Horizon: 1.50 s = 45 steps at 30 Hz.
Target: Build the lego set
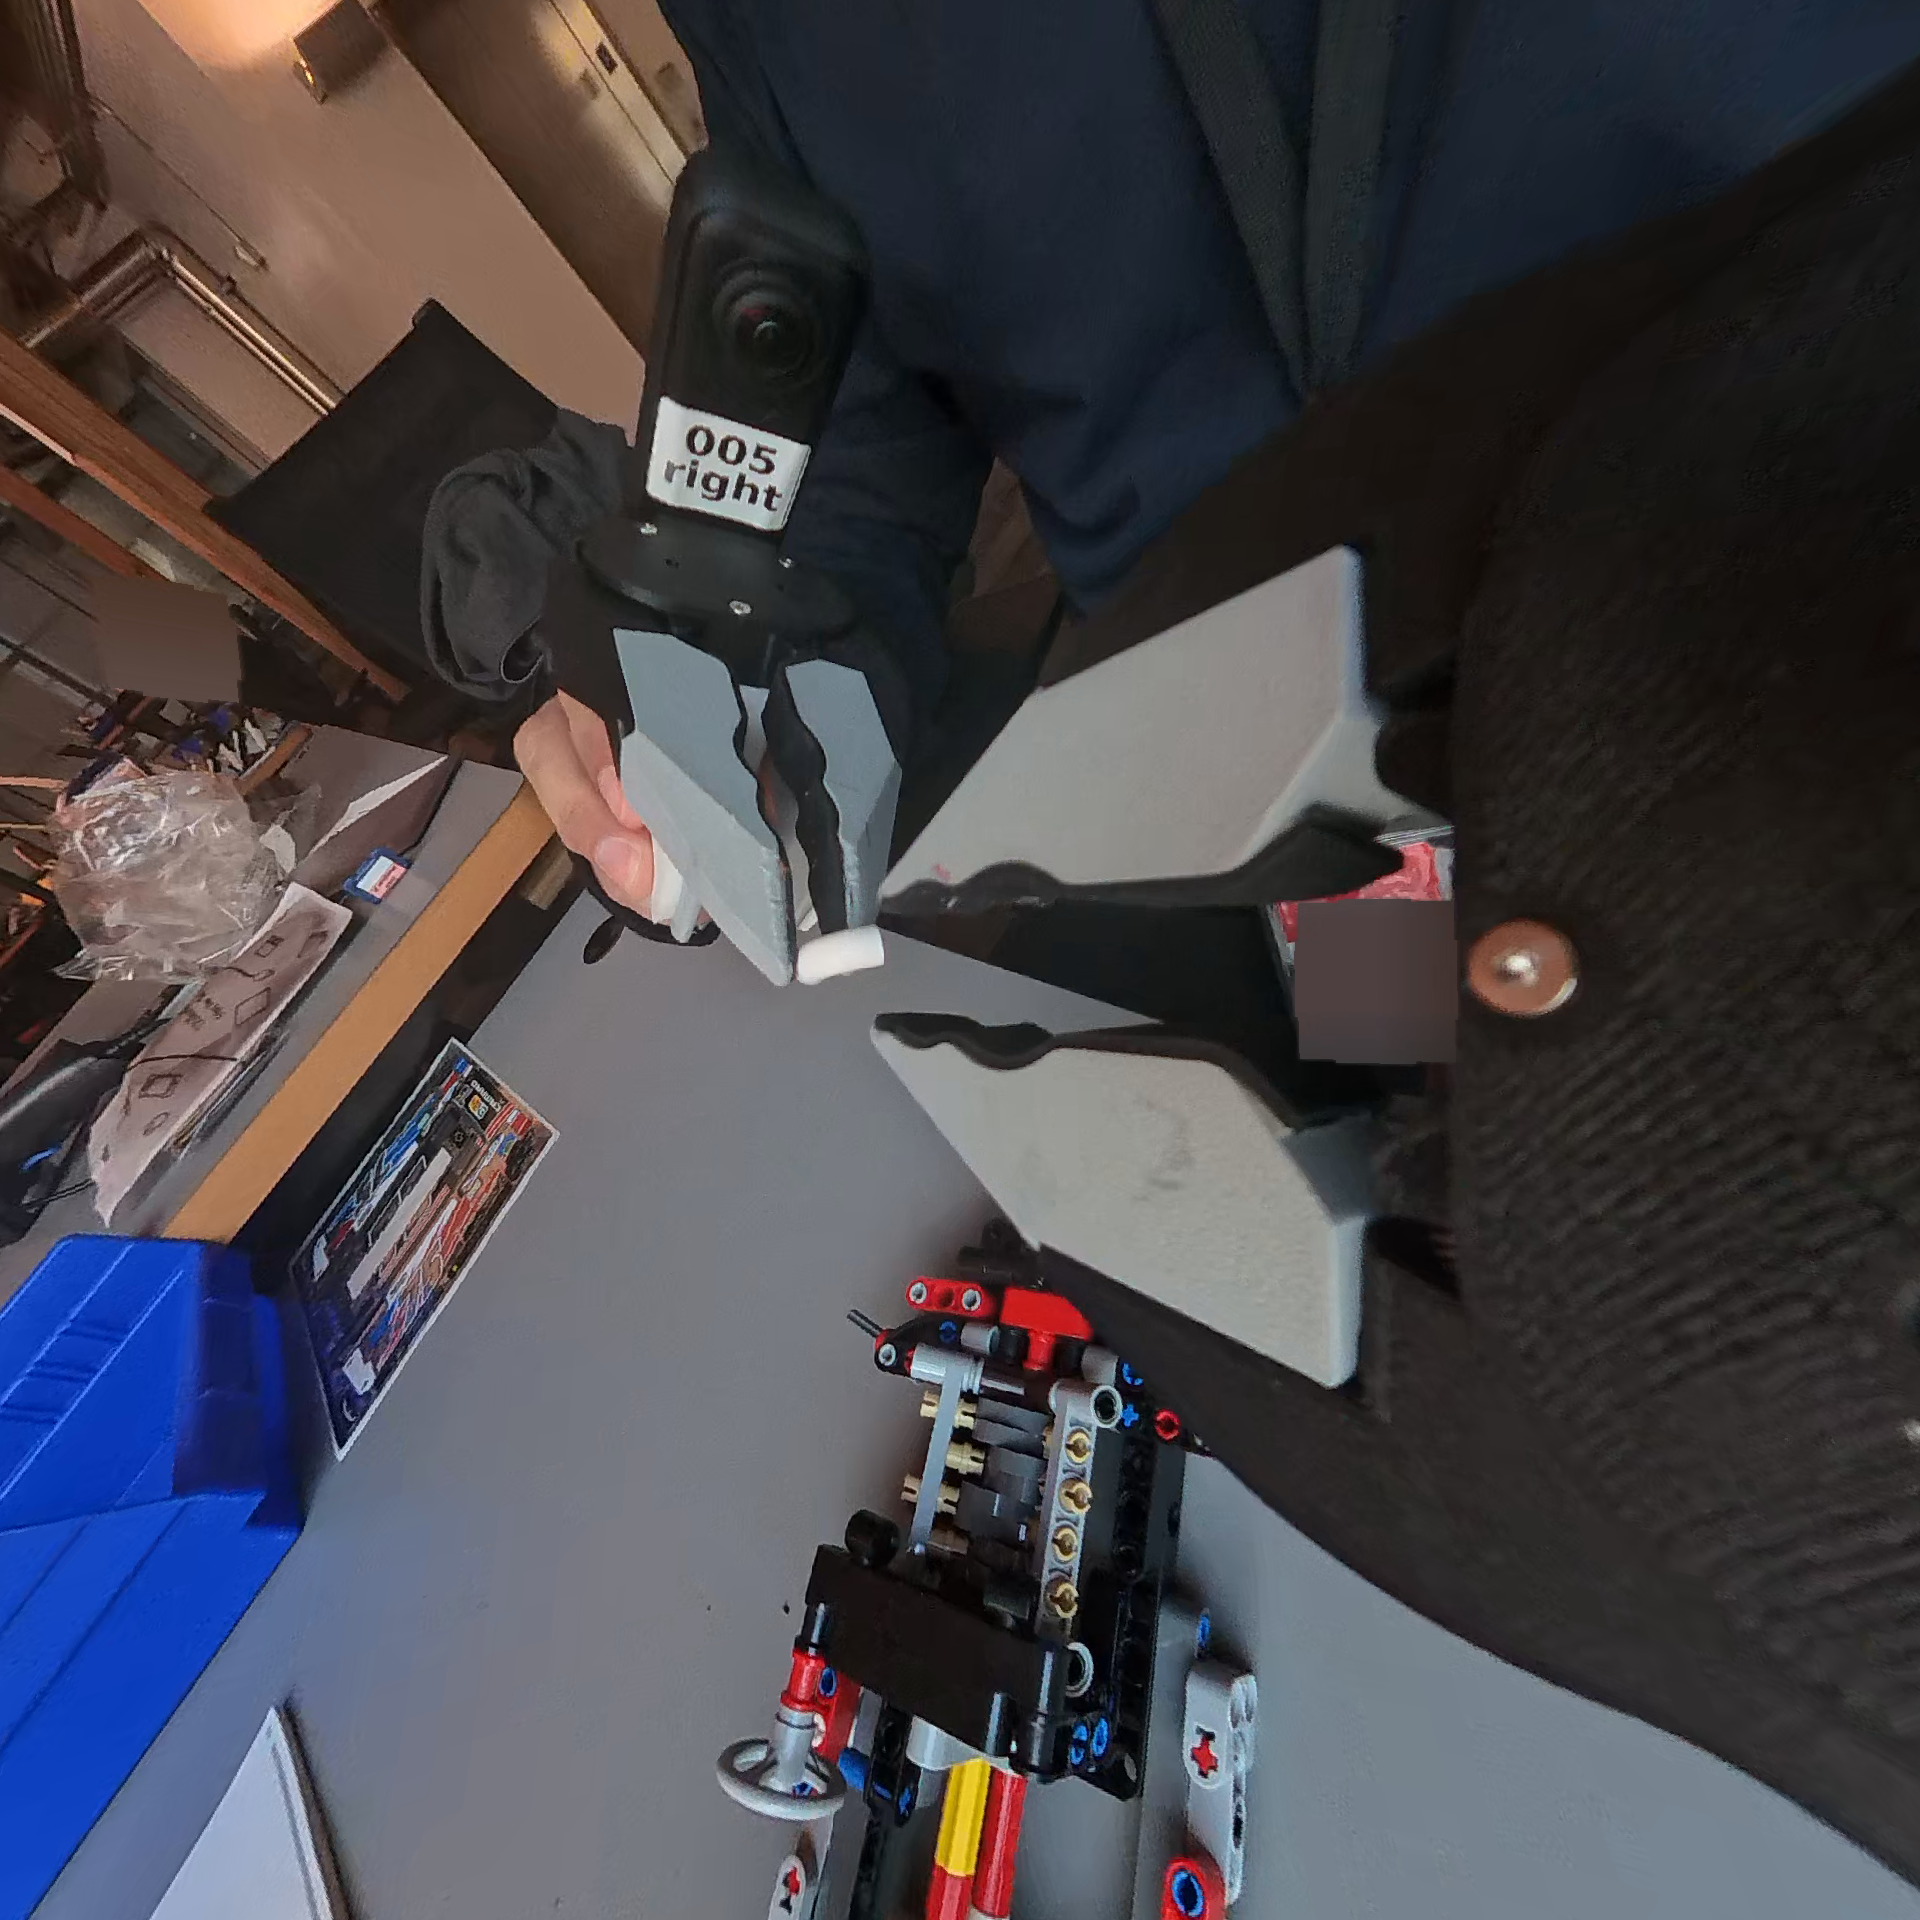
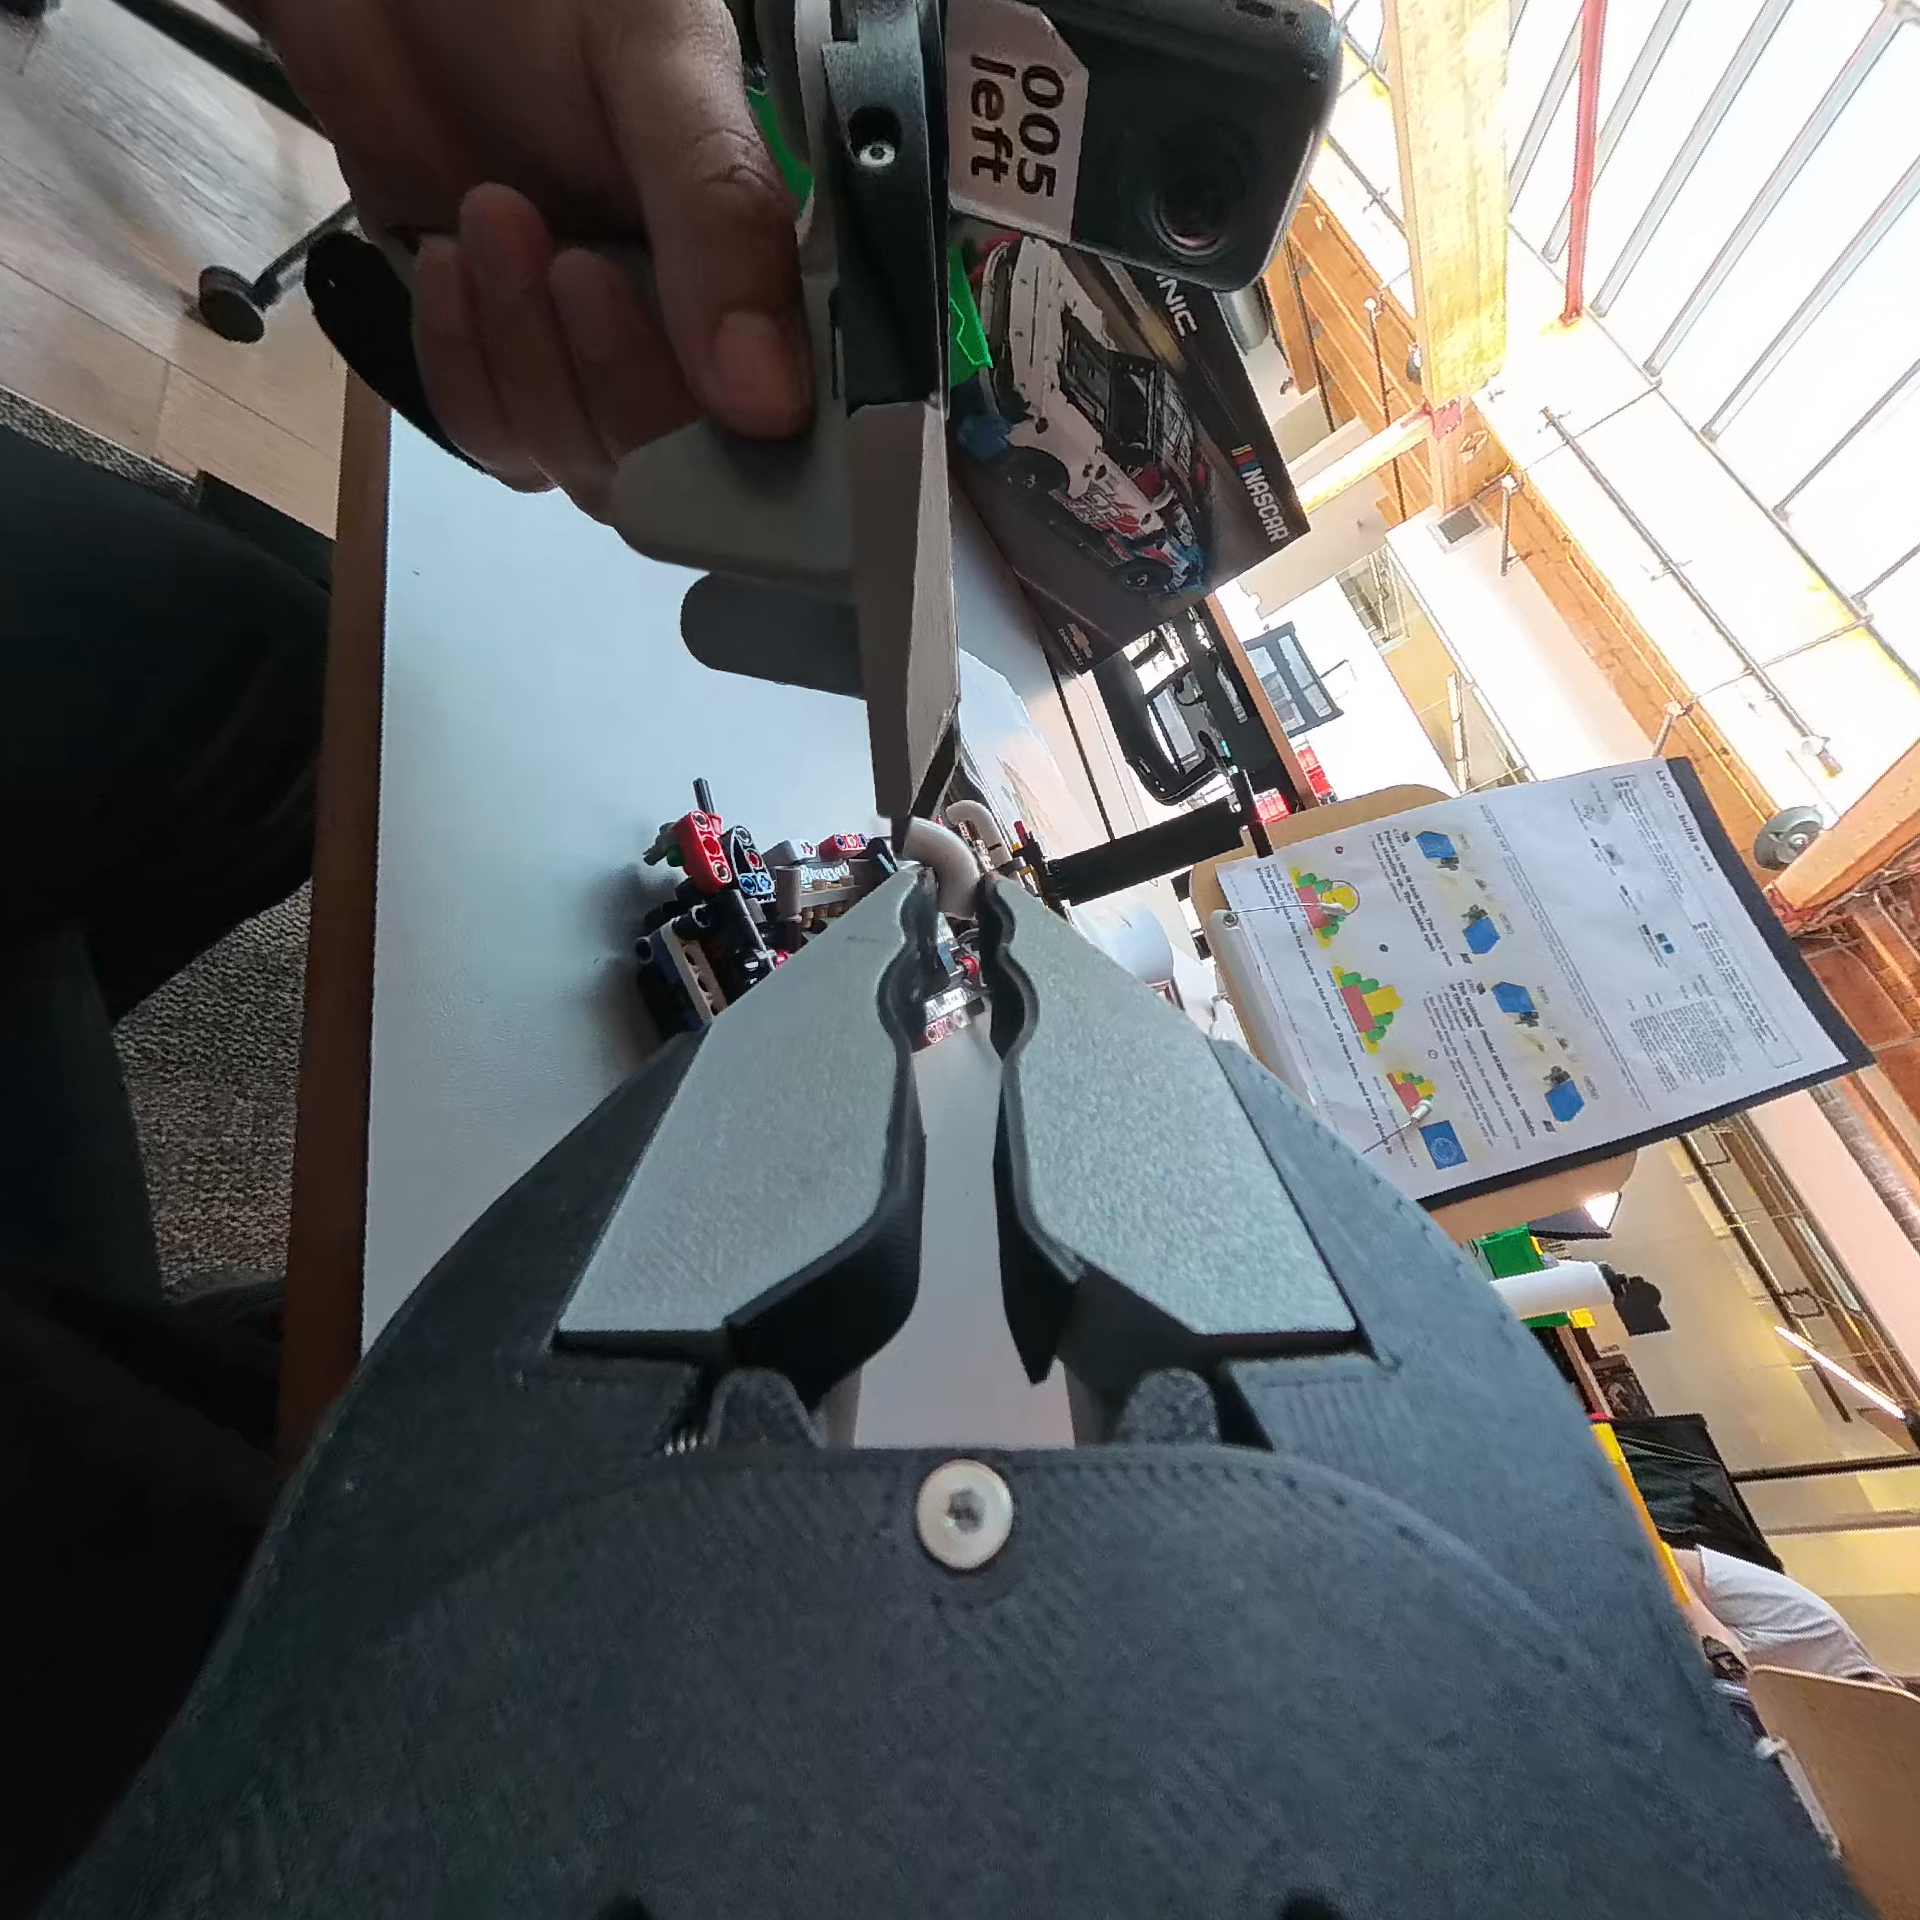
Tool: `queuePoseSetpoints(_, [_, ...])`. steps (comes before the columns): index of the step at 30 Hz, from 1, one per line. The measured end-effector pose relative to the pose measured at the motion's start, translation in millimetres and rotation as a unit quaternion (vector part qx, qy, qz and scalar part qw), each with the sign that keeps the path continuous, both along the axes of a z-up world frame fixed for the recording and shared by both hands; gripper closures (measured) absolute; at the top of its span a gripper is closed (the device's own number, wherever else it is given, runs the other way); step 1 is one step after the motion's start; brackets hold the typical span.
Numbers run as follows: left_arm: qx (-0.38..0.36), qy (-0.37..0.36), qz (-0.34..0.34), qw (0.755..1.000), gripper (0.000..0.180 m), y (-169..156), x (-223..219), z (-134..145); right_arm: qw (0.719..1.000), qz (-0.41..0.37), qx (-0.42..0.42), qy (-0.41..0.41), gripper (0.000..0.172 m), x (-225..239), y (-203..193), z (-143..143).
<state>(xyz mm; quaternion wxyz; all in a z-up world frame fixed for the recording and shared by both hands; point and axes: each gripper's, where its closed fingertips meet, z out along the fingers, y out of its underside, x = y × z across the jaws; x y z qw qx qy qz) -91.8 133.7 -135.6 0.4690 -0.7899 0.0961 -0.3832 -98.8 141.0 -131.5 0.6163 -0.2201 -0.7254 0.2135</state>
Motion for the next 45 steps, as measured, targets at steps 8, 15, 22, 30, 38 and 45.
queuePoseSetpoints(8, [-0.001,0.012,-0.003,1.0,0.175,4,5,0,0.998,-0.021,0.056,0.006,0.167,-1,-3,-1])
queuePoseSetpoints(15, [0.018,0.129,-0.045,0.99,0.175,-2,8,-10,0.998,0.033,-0.02,-0.042,0.167,4,-10,-10])
queuePoseSetpoints(22, [0.069,0.341,-0.094,0.933,0.175,-6,13,-21,0.951,0.134,-0.218,-0.174,0.167,16,-13,-27])
queuePoseSetpoints(30, [0.075,0.423,-0.145,0.891,0.175,-9,19,-28,0.944,0.156,-0.185,-0.223,0.165,22,-17,-36])
queuePoseSetpoints(38, [0.062,0.441,-0.153,0.882,0.175,-5,19,-34,0.945,0.146,-0.181,-0.228,0.166,19,-16,-40])
queuePoseSetpoints(45, [0.025,0.409,-0.145,0.901,0.175,-6,16,-40,0.948,0.14,-0.175,-0.228,0.166,16,-17,-45])
